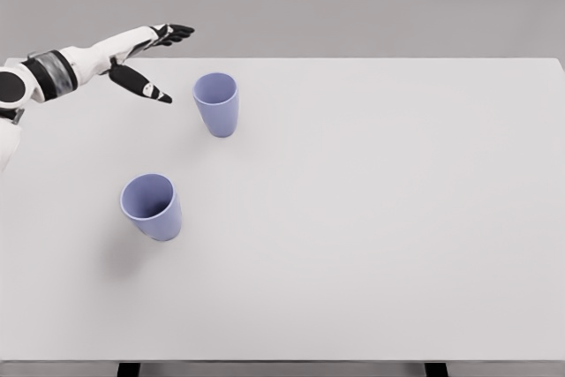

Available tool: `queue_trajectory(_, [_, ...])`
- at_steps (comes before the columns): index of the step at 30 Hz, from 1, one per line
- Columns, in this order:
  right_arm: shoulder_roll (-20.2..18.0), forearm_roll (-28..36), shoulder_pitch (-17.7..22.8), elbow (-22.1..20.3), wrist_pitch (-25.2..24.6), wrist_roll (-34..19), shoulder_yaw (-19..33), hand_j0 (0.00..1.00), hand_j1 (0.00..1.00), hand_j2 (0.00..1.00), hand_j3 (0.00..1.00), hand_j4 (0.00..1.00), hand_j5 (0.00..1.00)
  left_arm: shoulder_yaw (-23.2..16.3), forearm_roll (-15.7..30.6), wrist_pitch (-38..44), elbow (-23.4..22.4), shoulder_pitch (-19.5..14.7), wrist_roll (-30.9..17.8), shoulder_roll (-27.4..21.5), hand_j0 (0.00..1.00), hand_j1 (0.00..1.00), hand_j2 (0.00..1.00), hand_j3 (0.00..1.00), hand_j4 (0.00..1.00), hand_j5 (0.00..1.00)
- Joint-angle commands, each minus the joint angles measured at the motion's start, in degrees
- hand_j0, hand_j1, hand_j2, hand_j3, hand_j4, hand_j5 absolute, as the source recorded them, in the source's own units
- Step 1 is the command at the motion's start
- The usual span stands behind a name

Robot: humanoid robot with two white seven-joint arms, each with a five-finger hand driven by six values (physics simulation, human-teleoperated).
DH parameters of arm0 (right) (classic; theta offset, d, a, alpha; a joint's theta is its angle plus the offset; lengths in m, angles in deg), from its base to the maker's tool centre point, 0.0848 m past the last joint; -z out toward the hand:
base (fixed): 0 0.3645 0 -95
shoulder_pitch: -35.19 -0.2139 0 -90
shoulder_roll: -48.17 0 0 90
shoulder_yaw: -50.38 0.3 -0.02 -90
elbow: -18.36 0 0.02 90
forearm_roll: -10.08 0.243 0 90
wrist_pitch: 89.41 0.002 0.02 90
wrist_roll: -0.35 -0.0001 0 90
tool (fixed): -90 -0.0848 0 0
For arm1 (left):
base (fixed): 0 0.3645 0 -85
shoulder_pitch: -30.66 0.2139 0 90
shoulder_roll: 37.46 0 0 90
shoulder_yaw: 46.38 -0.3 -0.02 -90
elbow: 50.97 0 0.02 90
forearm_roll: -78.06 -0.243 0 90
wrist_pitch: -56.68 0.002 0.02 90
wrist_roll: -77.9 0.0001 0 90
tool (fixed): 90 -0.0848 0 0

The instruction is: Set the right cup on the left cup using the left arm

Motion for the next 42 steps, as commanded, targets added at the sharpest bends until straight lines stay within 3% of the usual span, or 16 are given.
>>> queue_trajectory(1, [0.0,0.0,0.0,0.0,0.0,0.0,0.0,1.0,1.0,1.0,1.0,1.0,1.0,-1.3,1.6,0.2,0.9,0.0,0.0,-0.5,1.0,1.0,1.0,1.0,1.0,1.0])
queue_trajectory(5, [0.0,0.0,0.0,-0.1,0.0,0.0,0.0,1.0,1.0,1.0,1.0,1.0,1.0,-4.2,1.6,0.3,0.9,-0.1,0.0,0.1,1.0,1.0,1.0,1.0,1.0,1.0])
queue_trajectory(26, [0.0,0.0,0.0,0.0,0.0,0.0,0.0,1.0,1.0,1.0,1.0,1.0,1.0,-4.6,1.4,0.4,0.0,-0.3,0.0,2.7,1.0,1.0,1.0,1.0,1.0,1.0])
queue_trajectory(42, [0.0,0.0,0.0,-0.1,0.0,0.0,0.0,1.0,1.0,1.0,1.0,1.0,1.0,-5.3,1.3,0.4,-3.7,-0.7,0.0,5.7,1.0,1.0,1.0,1.0,1.0,1.0])
